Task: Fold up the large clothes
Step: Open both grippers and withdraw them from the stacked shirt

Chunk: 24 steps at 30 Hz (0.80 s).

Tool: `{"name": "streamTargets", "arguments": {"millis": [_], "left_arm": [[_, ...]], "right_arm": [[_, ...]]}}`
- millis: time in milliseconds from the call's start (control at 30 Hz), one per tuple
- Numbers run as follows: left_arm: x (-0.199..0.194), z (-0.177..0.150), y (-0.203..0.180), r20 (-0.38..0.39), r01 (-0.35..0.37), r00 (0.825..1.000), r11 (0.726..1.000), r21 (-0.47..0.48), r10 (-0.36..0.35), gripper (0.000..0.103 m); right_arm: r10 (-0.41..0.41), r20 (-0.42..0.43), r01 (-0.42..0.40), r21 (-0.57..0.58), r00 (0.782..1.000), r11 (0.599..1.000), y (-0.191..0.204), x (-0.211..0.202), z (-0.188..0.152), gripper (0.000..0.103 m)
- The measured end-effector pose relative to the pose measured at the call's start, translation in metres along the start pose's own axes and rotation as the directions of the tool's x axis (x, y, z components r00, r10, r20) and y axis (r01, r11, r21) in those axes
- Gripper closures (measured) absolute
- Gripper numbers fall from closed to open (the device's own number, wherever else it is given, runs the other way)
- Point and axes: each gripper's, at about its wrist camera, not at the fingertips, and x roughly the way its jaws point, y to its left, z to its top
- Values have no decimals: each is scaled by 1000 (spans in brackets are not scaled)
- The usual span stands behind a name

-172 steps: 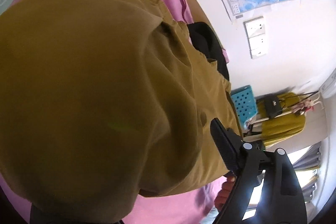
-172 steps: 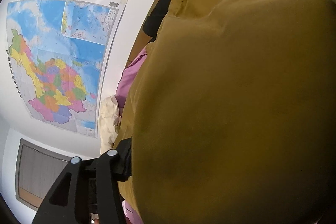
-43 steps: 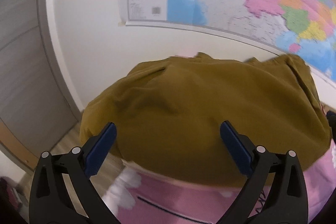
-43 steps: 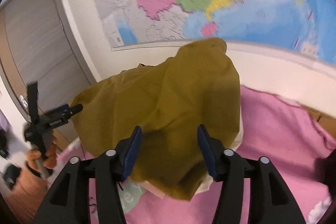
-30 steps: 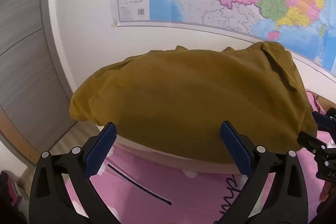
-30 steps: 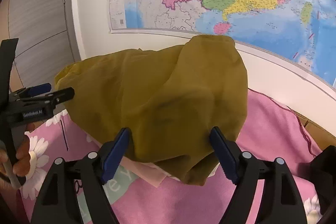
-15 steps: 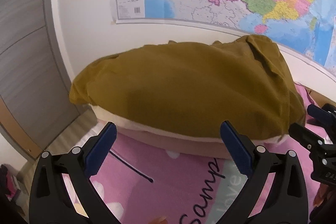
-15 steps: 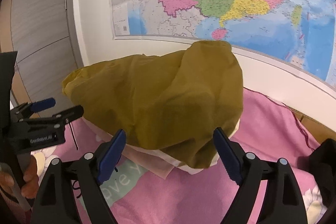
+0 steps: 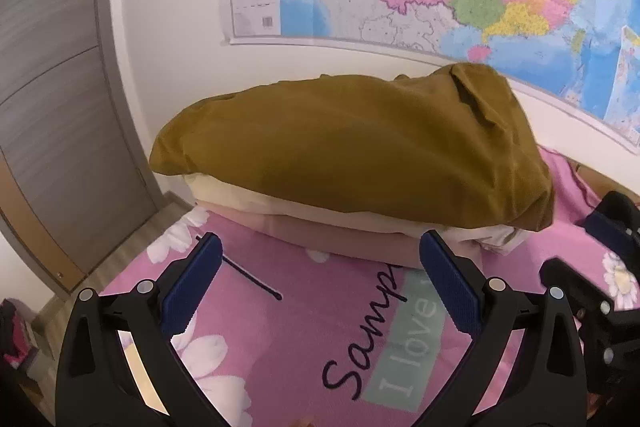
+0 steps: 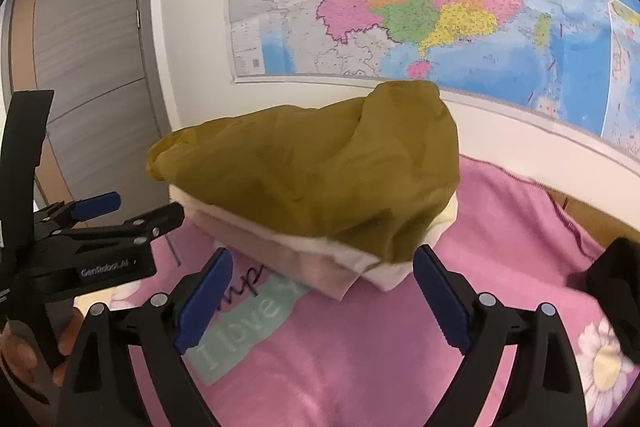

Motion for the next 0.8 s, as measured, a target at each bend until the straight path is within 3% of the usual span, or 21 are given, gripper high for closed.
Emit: {"name": "streamTargets", "arguments": {"millis": [800], "left_arm": [[-38,-42,-12,-45,-15,999,999,28,16,6]], "right_arm": [[2,-16,-1,33,1000,999,7,-40,-41,8]]}}
